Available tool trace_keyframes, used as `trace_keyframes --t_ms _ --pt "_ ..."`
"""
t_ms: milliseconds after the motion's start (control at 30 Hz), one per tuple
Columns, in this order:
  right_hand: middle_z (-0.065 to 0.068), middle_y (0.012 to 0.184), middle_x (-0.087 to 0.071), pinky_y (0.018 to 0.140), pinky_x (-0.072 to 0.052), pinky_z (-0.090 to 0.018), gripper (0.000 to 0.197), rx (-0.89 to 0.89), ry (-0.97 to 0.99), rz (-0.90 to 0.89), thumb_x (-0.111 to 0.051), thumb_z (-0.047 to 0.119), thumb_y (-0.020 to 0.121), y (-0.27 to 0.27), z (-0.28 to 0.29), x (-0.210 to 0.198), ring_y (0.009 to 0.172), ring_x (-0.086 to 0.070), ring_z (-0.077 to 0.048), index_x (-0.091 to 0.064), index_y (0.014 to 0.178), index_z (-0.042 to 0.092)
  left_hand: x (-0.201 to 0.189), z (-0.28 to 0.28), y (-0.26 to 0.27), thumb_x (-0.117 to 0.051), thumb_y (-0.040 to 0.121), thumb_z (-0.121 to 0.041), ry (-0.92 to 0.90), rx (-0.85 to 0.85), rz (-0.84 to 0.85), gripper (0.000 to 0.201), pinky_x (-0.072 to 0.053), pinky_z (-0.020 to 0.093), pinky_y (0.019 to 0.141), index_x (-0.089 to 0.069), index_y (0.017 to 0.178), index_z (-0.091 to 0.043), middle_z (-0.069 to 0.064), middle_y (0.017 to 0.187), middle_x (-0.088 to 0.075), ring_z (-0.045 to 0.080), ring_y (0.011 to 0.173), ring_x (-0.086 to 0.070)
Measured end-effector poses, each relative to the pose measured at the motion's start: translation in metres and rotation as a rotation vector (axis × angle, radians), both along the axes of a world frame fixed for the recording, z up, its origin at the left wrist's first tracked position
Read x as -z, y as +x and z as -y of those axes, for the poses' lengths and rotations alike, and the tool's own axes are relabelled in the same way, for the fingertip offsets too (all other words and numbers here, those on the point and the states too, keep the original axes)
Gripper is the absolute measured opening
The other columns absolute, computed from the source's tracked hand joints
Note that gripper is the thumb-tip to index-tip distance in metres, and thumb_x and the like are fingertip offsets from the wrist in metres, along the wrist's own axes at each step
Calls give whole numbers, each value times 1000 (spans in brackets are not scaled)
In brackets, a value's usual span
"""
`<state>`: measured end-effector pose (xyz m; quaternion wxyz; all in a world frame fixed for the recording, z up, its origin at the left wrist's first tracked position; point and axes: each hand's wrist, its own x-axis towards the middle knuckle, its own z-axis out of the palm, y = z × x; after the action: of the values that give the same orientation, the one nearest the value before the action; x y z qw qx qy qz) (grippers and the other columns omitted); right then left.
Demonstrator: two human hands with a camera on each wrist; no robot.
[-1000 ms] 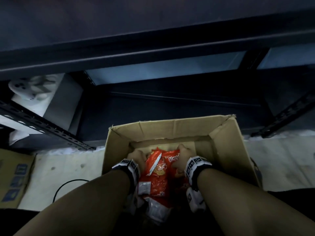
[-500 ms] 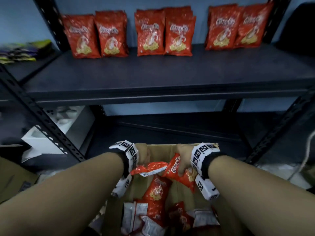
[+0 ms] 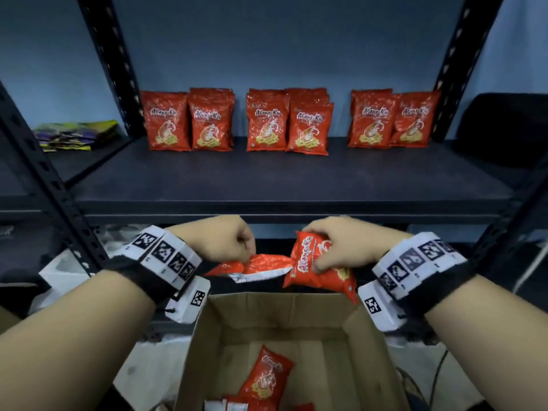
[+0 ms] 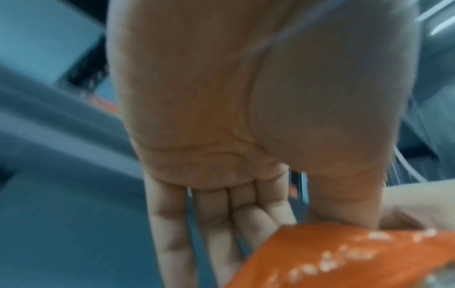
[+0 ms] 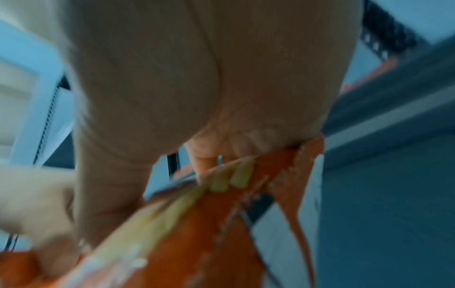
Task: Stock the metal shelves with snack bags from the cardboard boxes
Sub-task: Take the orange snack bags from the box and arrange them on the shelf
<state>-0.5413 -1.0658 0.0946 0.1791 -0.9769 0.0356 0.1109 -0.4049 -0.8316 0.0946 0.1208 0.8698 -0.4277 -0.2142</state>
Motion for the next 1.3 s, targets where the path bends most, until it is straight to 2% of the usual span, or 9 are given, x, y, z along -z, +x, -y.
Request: trace_keyframes --t_ms 167,267,400,500,667,933,1067,1200,1300 --pt "14 112 -65 85 -58 -36 71 34 78 138 -87 48 72 -16 3 -54 90 -69 -5 -49 131 39 -48 -16 -3 -75 87 -9 -198 -31 -79 9 -53 26 65 -75 85 -18 1 77 -77 12 62 -66" --pt "3 105 -70 79 -60 -46 64 64 225 242 -90 40 73 -22 5 -77 82 -74 -15 -43 116 38 -73 -23 1 -72 88 -3 -317 -40 -91 12 -51 28 62 -75 84 -14 14 76 -75 24 61 -67" --pt "3 107 -68 80 -61 -47 54 161 269 503 -85 42 79 -16 19 -90 84 -73 -15 -43 112 36 -95 -19 7 -70 90 0 -573 -134 35 12 -55 43 65 -75 87 -11 11 72 -74 32 60 -67" --pt "8 110 -64 83 -56 -40 48 264 211 689 -83 43 82 -3 31 -84 83 -68 -12 -48 113 33 -93 -3 15 -69 87 -3 -669 -199 240 17 -55 34 62 -75 87 -19 0 69 -74 14 59 -69" --pt "2 124 -55 94 -40 -32 44 419 127 749 -80 46 84 24 48 -57 119 -54 -20 -57 117 29 -73 25 30 -67 86 -11 -622 -243 426 27 -45 7 64 -76 107 -25 -8 75 -72 -1 70 -65" --pt "-4 140 -51 105 -39 -40 59 503 11 632 -61 55 94 46 56 -30 131 -47 -26 -58 141 20 -42 40 53 -49 97 -31 -466 -183 406 24 -42 32 91 -70 106 -24 -9 107 -51 12 102 -55" --pt "4 144 -56 115 -37 -47 48 358 -52 746 -62 45 97 45 46 -23 137 -44 -21 -60 140 24 -31 44 59 -46 102 -41 -363 -49 413 44 -31 28 115 -55 143 -29 -8 158 -42 11 145 -39" --pt "8 155 -49 121 -26 -35 45 275 -54 665 -53 42 104 45 43 -21 149 -34 -13 -56 146 28 -23 49 58 -51 103 -39 -338 -50 385 55 -18 28 124 -39 156 -31 -9 163 -35 10 153 -26" --pt "12 165 -33 124 -23 -38 55 268 -113 545 -47 50 104 45 42 -22 154 -21 -9 -42 156 33 -20 51 58 -53 100 -48 -260 -48 404 64 -13 41 128 -32 159 -33 -10 168 -24 10 156 -15"
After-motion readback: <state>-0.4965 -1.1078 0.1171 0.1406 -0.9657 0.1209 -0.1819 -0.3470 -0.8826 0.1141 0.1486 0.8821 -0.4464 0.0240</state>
